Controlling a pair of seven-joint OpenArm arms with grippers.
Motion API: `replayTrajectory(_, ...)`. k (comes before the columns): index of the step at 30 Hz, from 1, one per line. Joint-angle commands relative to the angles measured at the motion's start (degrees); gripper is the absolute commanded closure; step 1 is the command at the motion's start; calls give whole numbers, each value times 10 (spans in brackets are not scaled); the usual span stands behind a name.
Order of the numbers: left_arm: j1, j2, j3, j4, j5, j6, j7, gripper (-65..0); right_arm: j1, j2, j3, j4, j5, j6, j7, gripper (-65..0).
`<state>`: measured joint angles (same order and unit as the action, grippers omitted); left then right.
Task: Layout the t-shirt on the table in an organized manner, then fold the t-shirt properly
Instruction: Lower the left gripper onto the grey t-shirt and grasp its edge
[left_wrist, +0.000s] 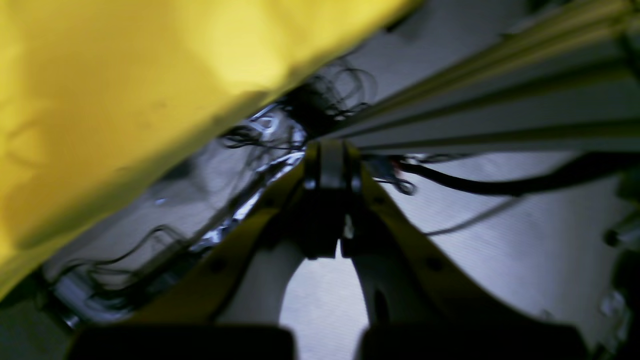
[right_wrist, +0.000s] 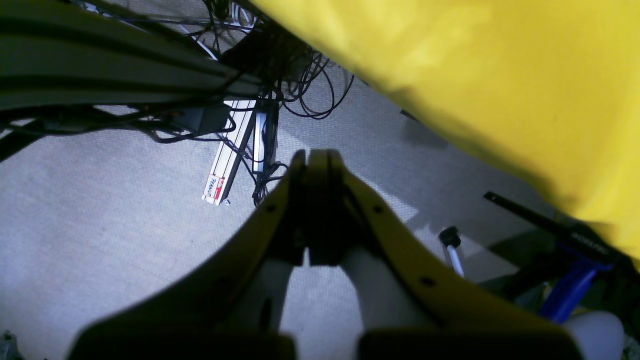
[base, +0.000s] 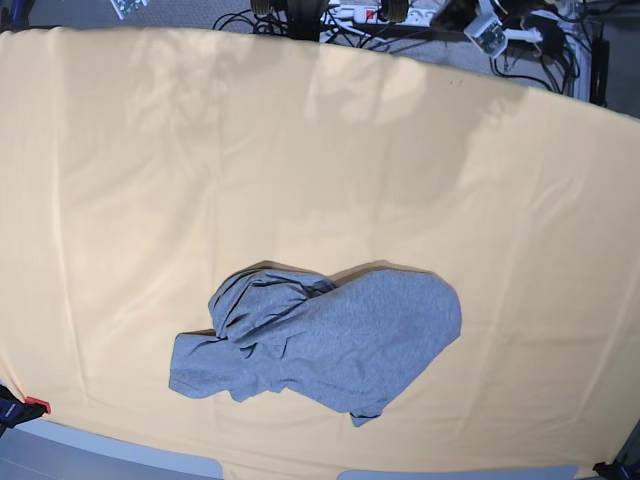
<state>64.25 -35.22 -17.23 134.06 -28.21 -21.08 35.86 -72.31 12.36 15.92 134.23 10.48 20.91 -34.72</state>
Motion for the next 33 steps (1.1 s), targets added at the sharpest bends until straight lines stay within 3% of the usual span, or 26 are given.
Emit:
replayTrajectory(1, -6, -3, -2, 9, -8, 6, -15, 0, 0, 2, 3, 8, 4, -1, 9, 0)
replayTrajectory(11, -94, -3, -2, 9, -7, 24, -16, 0, 41, 2, 3, 8, 4, 1, 26, 0)
replayTrajectory(15, -132, -3, -2, 9, -1, 54, -16, 0, 83, 2, 3, 8, 4, 1, 26, 0)
replayTrajectory(33, -257, -2, -2, 9, 18, 54, -68, 0, 270, 2, 2, 8, 0, 14, 67, 0)
